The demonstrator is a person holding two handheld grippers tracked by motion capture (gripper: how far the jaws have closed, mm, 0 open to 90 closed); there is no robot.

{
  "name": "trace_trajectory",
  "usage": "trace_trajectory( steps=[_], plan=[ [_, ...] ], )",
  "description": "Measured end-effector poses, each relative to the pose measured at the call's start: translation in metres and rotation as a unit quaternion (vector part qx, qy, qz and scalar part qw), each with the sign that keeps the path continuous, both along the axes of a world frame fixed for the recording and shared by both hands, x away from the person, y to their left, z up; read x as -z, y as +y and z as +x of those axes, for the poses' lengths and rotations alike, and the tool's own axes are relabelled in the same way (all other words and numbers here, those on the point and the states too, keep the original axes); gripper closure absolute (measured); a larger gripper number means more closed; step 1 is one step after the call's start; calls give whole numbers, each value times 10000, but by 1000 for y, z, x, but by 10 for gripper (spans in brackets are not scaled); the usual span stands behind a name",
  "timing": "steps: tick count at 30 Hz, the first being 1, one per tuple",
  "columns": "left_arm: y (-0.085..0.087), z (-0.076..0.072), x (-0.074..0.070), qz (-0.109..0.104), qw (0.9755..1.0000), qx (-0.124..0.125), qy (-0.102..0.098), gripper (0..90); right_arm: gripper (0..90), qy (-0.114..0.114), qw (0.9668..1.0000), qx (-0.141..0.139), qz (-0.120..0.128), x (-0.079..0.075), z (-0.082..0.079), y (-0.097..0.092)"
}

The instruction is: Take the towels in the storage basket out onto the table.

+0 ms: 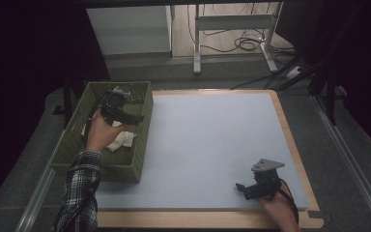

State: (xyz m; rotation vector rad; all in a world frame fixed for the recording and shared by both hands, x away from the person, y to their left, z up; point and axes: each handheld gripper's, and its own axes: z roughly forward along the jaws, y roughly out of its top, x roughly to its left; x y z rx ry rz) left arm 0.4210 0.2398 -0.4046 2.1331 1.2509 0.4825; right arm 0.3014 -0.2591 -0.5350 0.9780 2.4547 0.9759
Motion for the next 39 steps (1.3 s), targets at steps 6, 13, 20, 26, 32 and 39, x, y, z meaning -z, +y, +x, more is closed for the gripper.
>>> trace_trajectory(
  steps=[6, 13, 20, 26, 32, 39],
  plan=[
    [18, 5, 13, 85, 9994, -250, 202, 21, 0, 1, 10000, -1, -1, 0, 0, 0],
    [38, 12, 33, 154, 9975, -499, 485, 22, 0, 3, 10000, 1, 9, 0, 0, 0],
    [58, 19, 56, 295, 9930, -687, 911, 30, 0, 6, 10000, 2, 12, 0, 0, 0],
    [65, 27, 71, 519, 9865, -798, 1332, 31, 0, 4, 10000, 3, 10, 0, 0, 0],
    [70, 34, 90, 798, 9737, -946, 1915, 31, 0, 4, 10000, 3, 12, 0, 0, 0],
    [75, 37, 102, 792, 9598, -1055, 2477, 108, 0, 3, 10000, 1, 12, 0, 0, 0]
  ],
)
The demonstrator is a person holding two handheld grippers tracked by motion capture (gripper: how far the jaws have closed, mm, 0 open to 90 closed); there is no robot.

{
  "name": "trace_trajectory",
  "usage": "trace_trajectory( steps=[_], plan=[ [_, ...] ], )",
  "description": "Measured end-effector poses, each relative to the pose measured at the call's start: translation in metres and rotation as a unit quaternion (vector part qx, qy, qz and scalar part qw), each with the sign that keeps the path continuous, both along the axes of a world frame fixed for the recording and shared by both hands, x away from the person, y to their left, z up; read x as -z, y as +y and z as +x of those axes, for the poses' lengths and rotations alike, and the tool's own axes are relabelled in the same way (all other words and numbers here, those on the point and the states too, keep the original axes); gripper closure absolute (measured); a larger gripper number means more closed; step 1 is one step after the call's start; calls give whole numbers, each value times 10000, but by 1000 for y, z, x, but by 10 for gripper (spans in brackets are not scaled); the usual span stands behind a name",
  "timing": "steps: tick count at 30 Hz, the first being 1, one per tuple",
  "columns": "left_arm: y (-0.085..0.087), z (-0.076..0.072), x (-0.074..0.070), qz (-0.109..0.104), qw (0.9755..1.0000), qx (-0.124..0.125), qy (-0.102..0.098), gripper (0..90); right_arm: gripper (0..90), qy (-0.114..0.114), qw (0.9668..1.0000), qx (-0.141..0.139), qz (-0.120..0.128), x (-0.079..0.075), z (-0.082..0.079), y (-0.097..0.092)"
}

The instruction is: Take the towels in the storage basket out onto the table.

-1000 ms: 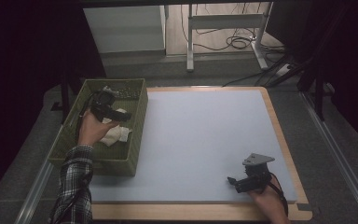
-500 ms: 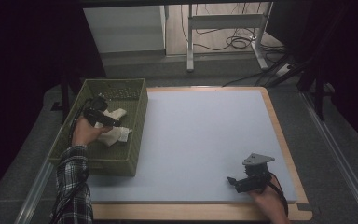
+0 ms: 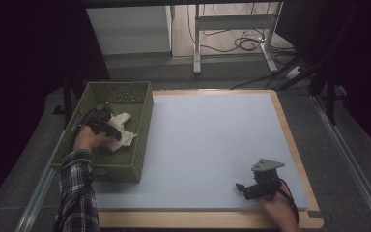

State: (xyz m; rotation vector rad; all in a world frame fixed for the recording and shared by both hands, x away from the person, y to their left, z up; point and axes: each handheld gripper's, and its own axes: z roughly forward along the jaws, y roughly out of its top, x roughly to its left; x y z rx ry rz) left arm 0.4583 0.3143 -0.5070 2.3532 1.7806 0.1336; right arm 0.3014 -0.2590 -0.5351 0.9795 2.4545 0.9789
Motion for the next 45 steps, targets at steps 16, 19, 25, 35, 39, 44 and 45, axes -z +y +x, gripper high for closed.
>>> trace_trajectory(
  steps=[16, 19, 25, 35, 39, 44, 45],
  plan=[
    [-4, -7, -7, -280, 9984, 439, 236, 747, 0, 1, 10000, 0, 0, 0, 0, 0],
    [0, -9, -12, -344, 9984, 437, 89, 753, 0, -3, 10000, 1, -8, 0, 0, 0],
    [5, -18, -33, -677, 9964, 380, -337, 749, 0, 0, 10000, 2, 0, 0, 0, 0],
    [8, -34, -66, -982, 9899, 393, -946, 743, 0, -7, 10000, 0, -11, 0, 0, 0],
    [9, -41, -77, -1025, 9873, 423, -1135, 745, 0, -8, 10000, -1, -12, 0, 0, 0],
    [8, -46, -86, -1093, 9846, 465, -1283, 747, 0, -10, 10000, -2, -11, 0, 0, 0],
    [8, -47, -88, -1103, 9840, 485, -1308, 747, 0, -10, 10000, -2, -13, 0, 0, 0]
  ],
)
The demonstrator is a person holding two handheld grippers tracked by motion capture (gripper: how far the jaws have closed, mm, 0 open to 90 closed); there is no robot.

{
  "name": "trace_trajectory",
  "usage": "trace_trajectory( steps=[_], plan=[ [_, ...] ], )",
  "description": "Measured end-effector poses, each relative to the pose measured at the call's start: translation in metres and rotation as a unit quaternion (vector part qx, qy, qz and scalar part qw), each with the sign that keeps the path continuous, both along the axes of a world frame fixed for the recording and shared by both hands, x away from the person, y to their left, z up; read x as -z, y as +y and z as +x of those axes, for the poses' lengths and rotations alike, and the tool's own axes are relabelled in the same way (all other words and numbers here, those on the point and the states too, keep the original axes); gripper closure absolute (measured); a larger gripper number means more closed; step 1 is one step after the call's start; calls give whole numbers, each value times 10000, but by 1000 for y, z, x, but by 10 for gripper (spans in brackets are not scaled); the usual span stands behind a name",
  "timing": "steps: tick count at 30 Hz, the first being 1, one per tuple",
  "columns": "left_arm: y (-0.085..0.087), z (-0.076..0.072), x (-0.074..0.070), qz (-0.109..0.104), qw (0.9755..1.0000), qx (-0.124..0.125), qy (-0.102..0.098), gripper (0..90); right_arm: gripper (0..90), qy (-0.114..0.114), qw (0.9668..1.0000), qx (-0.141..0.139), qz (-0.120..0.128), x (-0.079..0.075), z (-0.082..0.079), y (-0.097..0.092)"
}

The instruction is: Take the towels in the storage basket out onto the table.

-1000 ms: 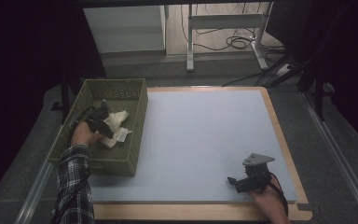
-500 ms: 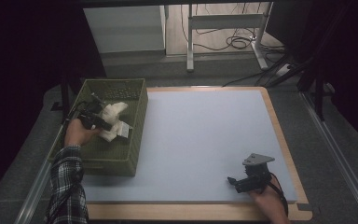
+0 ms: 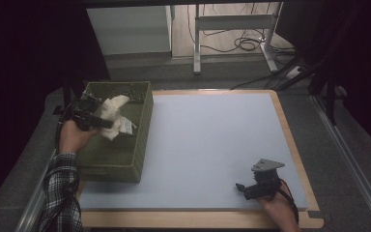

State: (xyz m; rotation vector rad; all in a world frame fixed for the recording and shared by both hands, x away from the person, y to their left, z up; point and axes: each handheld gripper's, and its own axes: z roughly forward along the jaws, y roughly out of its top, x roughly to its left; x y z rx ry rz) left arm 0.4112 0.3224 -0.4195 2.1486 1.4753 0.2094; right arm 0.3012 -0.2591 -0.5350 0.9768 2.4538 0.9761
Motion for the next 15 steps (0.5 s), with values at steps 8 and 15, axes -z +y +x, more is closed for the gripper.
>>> trace_trajectory(
  steps=[8, 15],
  plan=[
    [-5, -8, -19, -20, 9995, 120, -283, 747, 0, -1, 10000, 2, -2, 0, 0, 0],
    [-8, -16, -33, -81, 9985, 192, -506, 747, 0, -3, 10000, 2, -3, 0, 0, 0]
  ],
)
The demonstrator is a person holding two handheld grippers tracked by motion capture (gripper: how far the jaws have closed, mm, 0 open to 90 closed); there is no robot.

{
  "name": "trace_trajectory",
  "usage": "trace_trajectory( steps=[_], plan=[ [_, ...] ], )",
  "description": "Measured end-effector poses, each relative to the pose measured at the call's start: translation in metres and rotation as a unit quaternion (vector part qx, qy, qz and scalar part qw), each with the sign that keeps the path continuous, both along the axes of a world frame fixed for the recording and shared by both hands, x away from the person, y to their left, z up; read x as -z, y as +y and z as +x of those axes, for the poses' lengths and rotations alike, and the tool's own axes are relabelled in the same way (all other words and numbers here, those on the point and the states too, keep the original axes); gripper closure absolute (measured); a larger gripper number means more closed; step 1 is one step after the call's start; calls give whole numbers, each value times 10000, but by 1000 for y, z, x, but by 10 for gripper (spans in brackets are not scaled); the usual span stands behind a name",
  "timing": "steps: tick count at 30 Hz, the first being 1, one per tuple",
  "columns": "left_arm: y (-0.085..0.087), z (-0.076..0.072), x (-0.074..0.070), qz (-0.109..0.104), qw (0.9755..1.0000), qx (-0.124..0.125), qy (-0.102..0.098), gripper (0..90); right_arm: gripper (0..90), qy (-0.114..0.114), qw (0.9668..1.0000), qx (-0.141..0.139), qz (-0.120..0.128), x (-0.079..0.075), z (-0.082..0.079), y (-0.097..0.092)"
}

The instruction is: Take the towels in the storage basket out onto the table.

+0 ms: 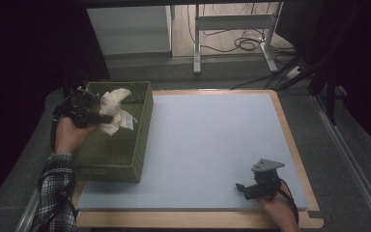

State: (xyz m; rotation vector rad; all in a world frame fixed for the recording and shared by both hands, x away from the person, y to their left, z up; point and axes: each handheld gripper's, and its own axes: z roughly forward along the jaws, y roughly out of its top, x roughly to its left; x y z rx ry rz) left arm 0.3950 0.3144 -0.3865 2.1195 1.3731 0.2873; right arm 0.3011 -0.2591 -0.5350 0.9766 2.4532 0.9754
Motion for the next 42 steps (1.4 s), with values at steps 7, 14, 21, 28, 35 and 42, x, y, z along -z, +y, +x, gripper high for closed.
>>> trace_trajectory(
  steps=[7, 14, 21, 28, 35, 42],
  plan=[
    [-3, -7, -17, 1, 9997, 78, -233, 747, 0, 3, 10000, 3, 7, 0, 0, 0],
    [-10, -13, -29, -99, 9989, 189, -428, 746, 0, 0, 10000, 1, 2, 0, 0, 0],
    [-32, -12, -34, -140, 9972, 459, -566, 746, 0, 1, 10000, 3, 7, 0, 0, 0],
    [-61, -6, -30, -254, 9947, 787, -608, 742, 0, 3, 10000, 0, 9, 0, 0, 0],
    [-99, -3, -17, -339, 9915, 1090, -623, 739, 0, -1, 10000, -4, 0, 0, 0, 0],
    [-127, -3, -6, -466, 9869, 1378, -693, 737, 0, 6, 10000, -3, 4, 0, 0, 0]
  ],
)
